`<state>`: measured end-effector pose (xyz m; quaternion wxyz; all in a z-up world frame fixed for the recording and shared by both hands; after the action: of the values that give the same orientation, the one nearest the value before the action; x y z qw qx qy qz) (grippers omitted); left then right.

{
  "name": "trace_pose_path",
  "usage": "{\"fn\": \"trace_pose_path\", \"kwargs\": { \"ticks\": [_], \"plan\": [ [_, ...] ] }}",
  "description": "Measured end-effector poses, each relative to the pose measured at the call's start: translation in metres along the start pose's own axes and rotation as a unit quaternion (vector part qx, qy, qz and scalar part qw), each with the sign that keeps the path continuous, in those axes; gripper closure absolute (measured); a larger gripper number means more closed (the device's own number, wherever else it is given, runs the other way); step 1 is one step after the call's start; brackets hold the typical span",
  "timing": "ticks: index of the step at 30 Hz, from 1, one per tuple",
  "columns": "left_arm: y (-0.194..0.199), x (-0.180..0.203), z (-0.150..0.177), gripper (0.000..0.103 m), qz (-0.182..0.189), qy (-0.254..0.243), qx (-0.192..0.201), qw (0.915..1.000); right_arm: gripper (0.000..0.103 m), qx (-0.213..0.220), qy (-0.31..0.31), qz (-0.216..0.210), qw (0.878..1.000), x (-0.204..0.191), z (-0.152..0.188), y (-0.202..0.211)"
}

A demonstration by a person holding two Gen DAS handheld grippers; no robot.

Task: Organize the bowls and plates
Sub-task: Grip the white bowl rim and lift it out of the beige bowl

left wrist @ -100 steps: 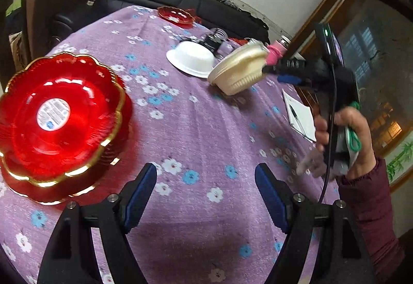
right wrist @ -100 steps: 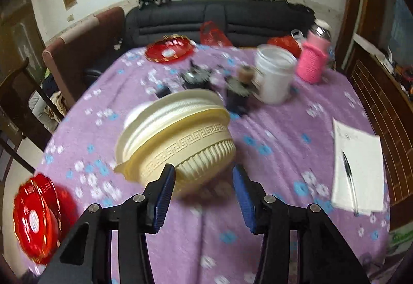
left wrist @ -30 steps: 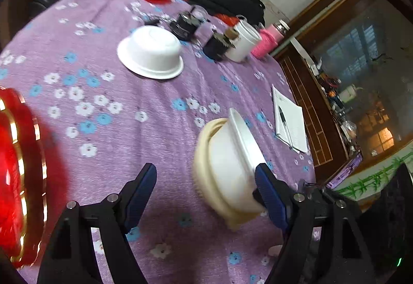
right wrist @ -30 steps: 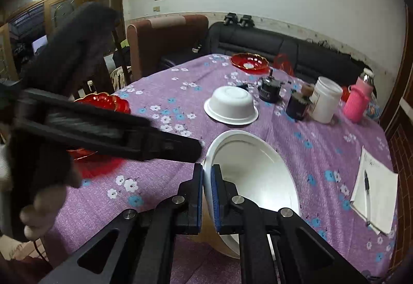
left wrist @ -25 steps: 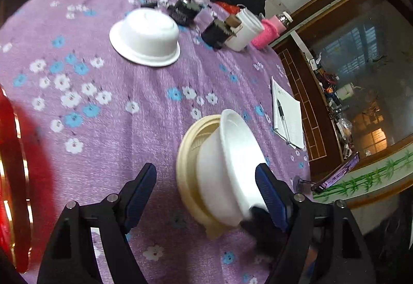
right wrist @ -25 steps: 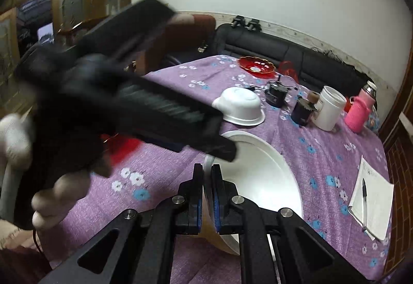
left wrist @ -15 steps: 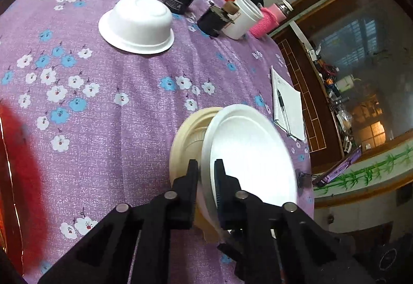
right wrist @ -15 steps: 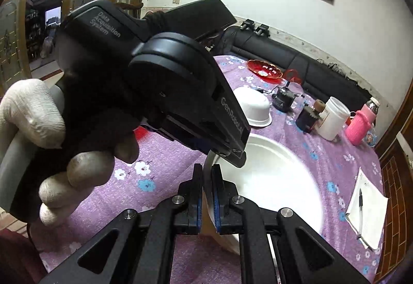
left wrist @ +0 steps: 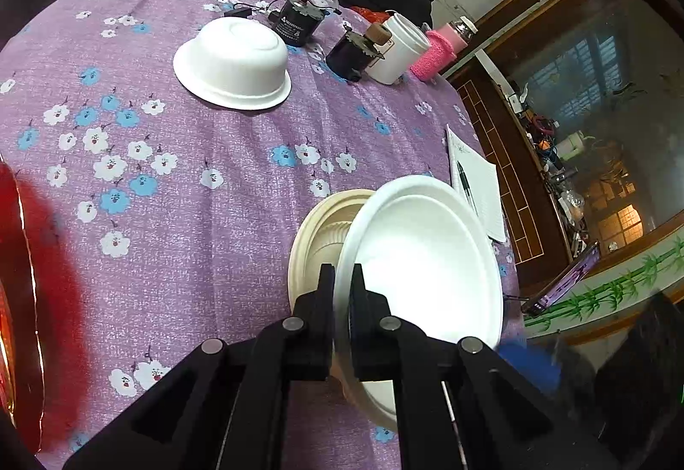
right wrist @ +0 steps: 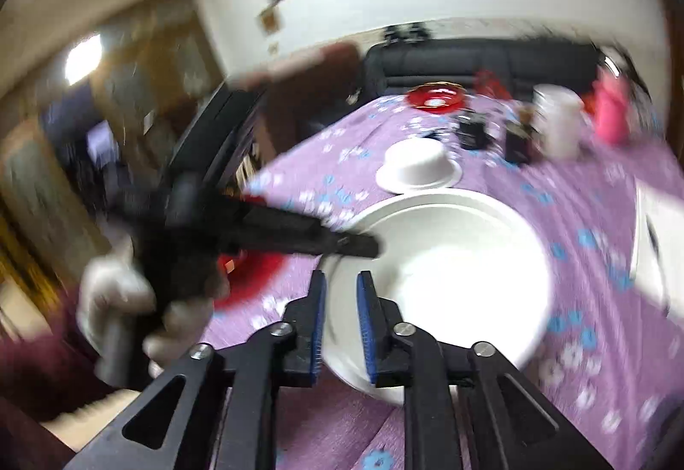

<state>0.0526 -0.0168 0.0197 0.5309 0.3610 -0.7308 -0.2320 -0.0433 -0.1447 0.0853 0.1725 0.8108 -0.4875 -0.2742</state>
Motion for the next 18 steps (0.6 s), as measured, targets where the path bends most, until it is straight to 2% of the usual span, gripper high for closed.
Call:
{"fn": "trace_pose_path", "kwargs": {
  "ticks": [1, 2, 4, 7, 12, 14, 16, 18],
  "plan": [
    [0.001, 0.001, 0.001, 0.098, 0.000, -0.002, 0.002, 1.0000, 0.075, 0.008, -0.023, 0.026, 0.999, 0.016, 0.000, 0.006],
    [0.001, 0.001, 0.002, 0.098, 0.000, -0.004, 0.004, 1.0000, 0.073, 0.012, -0.041, 0.060, 0.997, 0.034, 0.001, 0.009],
    [0.001, 0.003, 0.005, 0.098, -0.001, -0.008, 0.007, 0.9999, 0.073, 0.004, -0.077, 0.098, 0.992, 0.062, 0.009, 0.009],
    [0.001, 0.005, 0.008, 0.098, -0.004, -0.015, 0.009, 0.9998, 0.073, -0.009, -0.117, 0.087, 0.989, 0.078, 0.019, 0.000],
    [0.006, 0.005, 0.013, 0.098, -0.013, -0.021, 0.018, 0.9995, 0.073, -0.016, -0.116, 0.072, 0.990, 0.066, 0.027, -0.009],
    [0.012, 0.006, 0.015, 0.098, -0.021, -0.028, 0.030, 0.9989, 0.078, -0.012, -0.106, 0.084, 0.991, 0.060, 0.026, -0.007],
    [0.020, 0.007, 0.016, 0.098, -0.025, -0.035, 0.043, 0.9981, 0.092, -0.011, -0.097, 0.098, 0.990, 0.057, 0.027, -0.002],
    [0.028, 0.011, 0.020, 0.098, -0.024, -0.040, 0.052, 0.9975, 0.092, -0.008, -0.099, 0.095, 0.991, 0.054, 0.026, 0.003]
  ]
}}
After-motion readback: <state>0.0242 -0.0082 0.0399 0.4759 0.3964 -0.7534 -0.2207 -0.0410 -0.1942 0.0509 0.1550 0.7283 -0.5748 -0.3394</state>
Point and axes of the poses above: each gripper's, at about its wrist camera, not at the fingertips, and y roughly against the way its jaws point, x to its right, z to its underside, the point moved 7 cm from there along -y, roughly the way its jaws point, and after that the axes turned 7 degrees about y, right-handed, at the moved point
